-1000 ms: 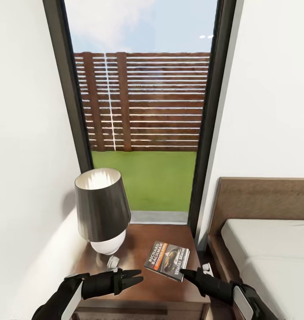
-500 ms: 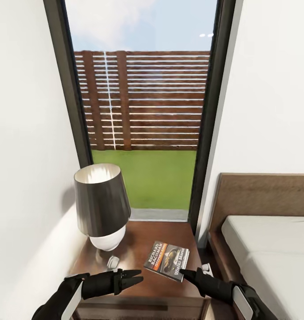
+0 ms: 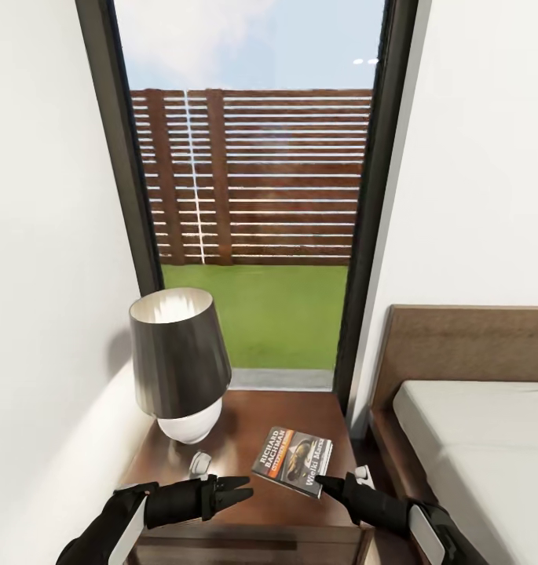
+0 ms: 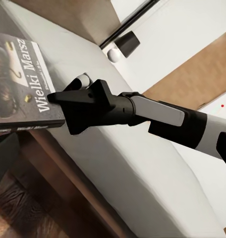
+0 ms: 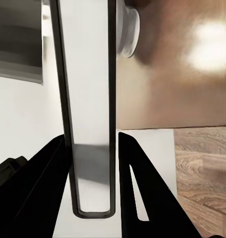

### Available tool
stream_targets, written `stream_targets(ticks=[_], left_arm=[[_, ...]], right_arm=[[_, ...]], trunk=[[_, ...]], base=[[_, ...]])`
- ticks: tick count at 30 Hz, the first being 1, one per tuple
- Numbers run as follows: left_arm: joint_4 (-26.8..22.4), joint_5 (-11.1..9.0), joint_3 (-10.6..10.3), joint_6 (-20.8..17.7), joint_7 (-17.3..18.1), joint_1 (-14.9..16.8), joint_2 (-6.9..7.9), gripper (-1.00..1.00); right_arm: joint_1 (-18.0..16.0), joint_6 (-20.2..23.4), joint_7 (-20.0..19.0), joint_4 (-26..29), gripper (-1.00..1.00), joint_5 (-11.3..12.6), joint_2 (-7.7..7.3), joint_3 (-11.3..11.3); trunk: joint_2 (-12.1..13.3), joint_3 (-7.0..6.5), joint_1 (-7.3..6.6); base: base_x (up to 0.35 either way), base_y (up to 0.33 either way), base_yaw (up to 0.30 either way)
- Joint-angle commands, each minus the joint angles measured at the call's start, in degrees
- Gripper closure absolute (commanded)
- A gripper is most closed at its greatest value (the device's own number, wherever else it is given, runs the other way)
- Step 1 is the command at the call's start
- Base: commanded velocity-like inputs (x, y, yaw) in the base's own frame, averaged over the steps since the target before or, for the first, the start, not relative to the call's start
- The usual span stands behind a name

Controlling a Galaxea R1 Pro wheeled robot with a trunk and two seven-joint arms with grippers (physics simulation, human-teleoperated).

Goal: In the bedroom, move the book from the bed onto either nightstand, and place the two sandals side by side next to the bed.

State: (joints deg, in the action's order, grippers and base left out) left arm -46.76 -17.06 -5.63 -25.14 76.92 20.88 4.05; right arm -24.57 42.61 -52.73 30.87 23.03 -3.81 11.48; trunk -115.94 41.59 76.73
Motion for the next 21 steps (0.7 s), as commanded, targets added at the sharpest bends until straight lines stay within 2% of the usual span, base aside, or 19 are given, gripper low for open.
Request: stream_targets(ticks=[1, 11, 21], left_arm=[[0.0, -0.5, -0.2, -0.6, 0.0, 0.0, 0.08, -1.0], [0.0, -0.5, -0.2, -0.6, 0.0, 0.0, 0.08, -1.0], [0.0, -0.5, -0.2, -0.6, 0.0, 0.0, 0.08, -1.0]], right_arm=[[0.0, 0.3, -0.1, 0.0, 1.0, 0.1, 0.04, 0.1], [0.0, 0.3, -0.1, 0.0, 1.0, 0.1, 0.12, 0.1], [0.0, 0.3, -0.1, 0.0, 1.0, 0.1, 0.12, 0.1]], trunk=[[0.0, 0.06, 0.01], [0.0, 0.06, 0.01], [0.0, 0.06, 0.01]], base=[[0.214, 0.0, 0.0], [0.066, 0.0, 0.0], [0.258, 0.0, 0.0]])
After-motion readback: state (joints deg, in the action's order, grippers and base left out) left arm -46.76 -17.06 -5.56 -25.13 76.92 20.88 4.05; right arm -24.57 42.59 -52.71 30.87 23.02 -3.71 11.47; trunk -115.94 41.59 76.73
